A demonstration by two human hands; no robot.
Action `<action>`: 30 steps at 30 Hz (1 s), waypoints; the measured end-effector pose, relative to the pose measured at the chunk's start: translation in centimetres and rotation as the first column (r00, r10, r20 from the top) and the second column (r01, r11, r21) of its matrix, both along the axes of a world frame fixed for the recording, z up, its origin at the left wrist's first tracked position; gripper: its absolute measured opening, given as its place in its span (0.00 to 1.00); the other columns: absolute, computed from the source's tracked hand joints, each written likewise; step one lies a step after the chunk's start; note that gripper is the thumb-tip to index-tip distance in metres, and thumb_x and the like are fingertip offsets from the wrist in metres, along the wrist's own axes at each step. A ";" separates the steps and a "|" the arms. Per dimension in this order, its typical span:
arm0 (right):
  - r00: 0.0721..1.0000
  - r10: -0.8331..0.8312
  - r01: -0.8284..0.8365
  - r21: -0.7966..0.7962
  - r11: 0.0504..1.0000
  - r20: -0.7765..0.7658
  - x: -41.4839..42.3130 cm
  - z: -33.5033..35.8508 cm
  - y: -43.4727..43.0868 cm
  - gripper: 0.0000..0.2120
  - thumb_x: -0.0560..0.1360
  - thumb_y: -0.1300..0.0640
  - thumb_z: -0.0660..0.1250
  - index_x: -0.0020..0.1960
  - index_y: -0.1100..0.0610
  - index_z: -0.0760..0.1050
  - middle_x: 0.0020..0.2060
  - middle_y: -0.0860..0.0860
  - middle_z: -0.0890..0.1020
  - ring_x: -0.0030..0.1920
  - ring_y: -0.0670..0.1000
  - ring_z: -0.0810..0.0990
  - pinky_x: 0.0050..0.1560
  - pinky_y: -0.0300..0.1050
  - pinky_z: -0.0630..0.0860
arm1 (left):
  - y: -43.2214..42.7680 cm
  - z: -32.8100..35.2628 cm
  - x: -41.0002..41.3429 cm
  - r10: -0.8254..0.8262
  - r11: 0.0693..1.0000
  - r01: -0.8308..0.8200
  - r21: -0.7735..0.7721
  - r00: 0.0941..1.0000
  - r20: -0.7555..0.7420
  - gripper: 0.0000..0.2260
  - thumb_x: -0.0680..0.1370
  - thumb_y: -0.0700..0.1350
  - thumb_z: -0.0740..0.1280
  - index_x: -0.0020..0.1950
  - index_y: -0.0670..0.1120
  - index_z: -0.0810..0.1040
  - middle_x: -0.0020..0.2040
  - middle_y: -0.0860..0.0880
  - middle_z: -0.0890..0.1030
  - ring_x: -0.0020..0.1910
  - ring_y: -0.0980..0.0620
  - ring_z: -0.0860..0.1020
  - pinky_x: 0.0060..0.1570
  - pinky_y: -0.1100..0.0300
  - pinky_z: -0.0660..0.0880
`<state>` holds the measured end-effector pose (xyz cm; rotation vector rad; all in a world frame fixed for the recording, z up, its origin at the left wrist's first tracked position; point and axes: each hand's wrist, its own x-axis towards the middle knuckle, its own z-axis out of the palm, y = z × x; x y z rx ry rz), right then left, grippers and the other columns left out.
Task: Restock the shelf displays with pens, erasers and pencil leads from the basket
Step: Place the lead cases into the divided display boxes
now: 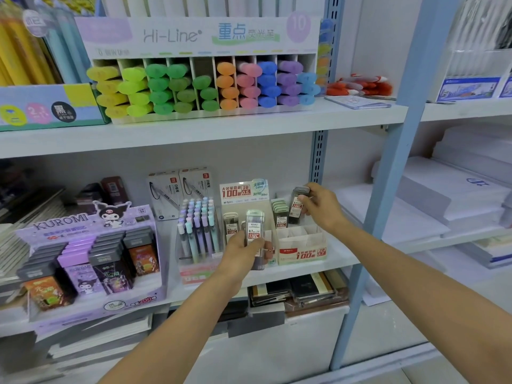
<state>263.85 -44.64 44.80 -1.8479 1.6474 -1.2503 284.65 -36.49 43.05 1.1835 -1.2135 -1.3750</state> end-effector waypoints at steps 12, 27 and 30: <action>0.984 -0.080 0.061 -0.117 0.991 -0.159 0.5 0.3 1.5 0.13 0.77 0.60 0.67 0.62 0.56 0.74 0.55 0.51 0.74 0.40 0.48 0.76 0.47 0.39 0.74 | 0.5 0.4 -0.2 -0.004 1.000 0.004 -0.030 1.000 0.001 0.10 0.78 0.37 0.68 0.57 0.49 0.75 0.47 0.46 0.84 0.45 0.49 0.83 0.34 0.61 0.78; 0.972 0.197 -0.197 -0.013 0.980 0.127 -1.8 1.8 5.5 0.06 0.81 0.58 0.60 0.57 0.57 0.71 0.46 0.52 0.80 0.42 0.47 0.78 0.37 0.36 0.74 | 0.9 -0.8 -2.8 0.397 0.717 0.117 -0.687 0.741 0.541 0.14 0.76 0.41 0.68 0.61 0.48 0.73 0.57 0.52 0.76 0.56 0.57 0.73 0.56 0.63 0.70; 0.992 0.054 -0.043 -0.099 0.994 0.118 -3.1 1.8 4.7 0.07 0.81 0.58 0.61 0.58 0.58 0.71 0.45 0.51 0.80 0.39 0.44 0.78 0.37 0.35 0.75 | 0.9 -1.7 -2.9 0.438 0.632 0.457 -0.626 0.455 0.775 0.22 0.79 0.45 0.64 0.72 0.48 0.67 0.74 0.50 0.66 0.74 0.50 0.59 0.75 0.53 0.54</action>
